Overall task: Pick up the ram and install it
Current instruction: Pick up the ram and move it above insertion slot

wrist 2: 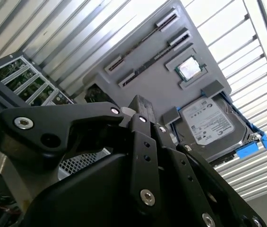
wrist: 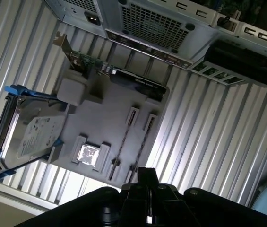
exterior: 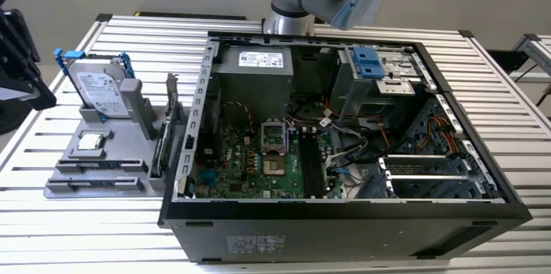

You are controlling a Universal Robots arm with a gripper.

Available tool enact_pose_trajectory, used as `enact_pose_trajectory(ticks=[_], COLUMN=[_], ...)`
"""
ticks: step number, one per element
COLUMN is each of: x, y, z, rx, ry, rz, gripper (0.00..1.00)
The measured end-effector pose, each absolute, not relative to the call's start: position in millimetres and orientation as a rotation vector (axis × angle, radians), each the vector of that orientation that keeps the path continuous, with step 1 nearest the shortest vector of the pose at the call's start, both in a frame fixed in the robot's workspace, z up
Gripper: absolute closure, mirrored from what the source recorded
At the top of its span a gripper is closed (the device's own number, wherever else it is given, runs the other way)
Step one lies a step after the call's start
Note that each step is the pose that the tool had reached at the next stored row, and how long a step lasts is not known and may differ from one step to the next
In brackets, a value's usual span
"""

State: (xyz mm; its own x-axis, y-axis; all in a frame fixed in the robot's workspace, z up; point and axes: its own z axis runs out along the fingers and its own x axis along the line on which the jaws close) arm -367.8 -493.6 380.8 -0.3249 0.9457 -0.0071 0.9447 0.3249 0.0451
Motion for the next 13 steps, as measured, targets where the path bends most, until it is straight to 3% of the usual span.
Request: enact_pose_trajectory(ticks=[13], x=[-367.9], y=[-493.6], z=[380.8], rx=[1.959], ry=[2.412], rz=[0.047], gripper=[1.0])
